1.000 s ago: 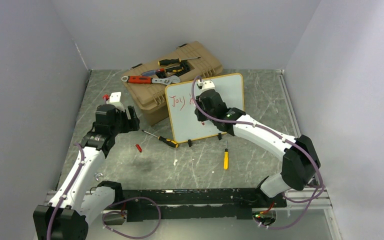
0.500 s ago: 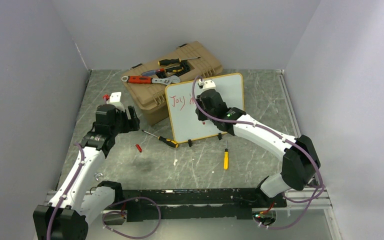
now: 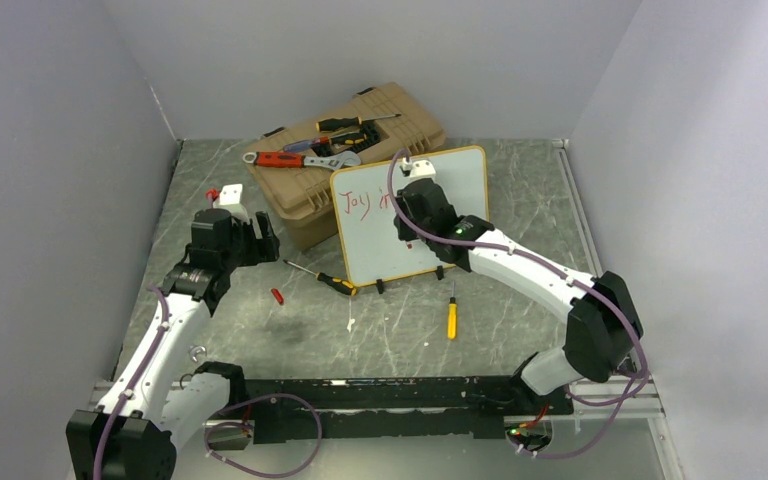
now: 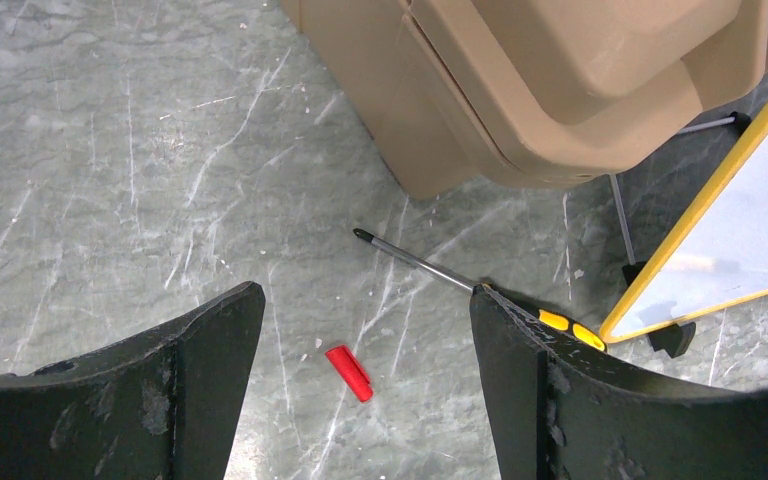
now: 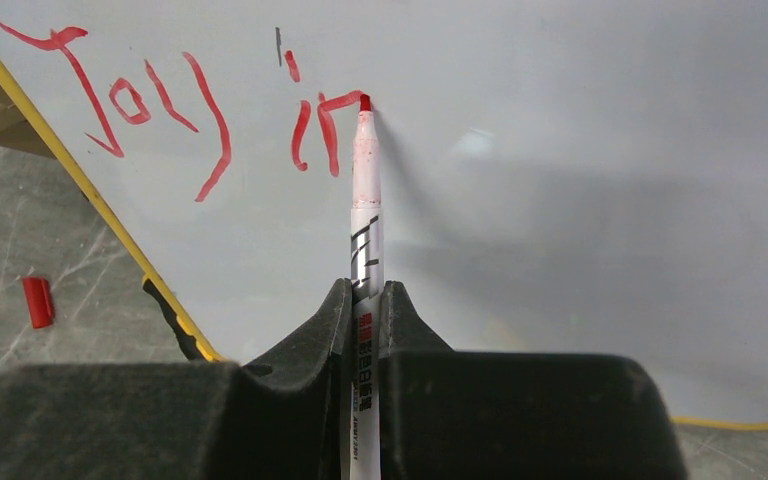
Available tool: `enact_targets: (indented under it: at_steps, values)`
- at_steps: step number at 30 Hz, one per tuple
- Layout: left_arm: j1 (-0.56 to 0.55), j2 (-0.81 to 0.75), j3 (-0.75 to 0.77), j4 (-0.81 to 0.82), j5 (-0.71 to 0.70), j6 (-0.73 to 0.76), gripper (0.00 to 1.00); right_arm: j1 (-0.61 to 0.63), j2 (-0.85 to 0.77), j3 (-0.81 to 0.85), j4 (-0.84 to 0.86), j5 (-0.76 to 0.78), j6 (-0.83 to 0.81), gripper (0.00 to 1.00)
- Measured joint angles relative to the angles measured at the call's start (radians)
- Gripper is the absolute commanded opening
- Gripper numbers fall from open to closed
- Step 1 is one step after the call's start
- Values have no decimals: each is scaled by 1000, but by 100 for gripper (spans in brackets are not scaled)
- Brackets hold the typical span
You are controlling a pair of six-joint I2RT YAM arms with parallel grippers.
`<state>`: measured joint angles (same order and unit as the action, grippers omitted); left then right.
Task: Write a sentence on the whiteboard
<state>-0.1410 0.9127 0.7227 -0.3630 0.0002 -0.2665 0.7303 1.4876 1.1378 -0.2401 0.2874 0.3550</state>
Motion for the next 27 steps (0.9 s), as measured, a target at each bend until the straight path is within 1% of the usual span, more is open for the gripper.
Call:
enact_targets:
  at_steps: [27]
  values:
    - [-14, -20, 0, 0, 2, 0, 81, 0, -31, -68, -6, -8, 62, 0]
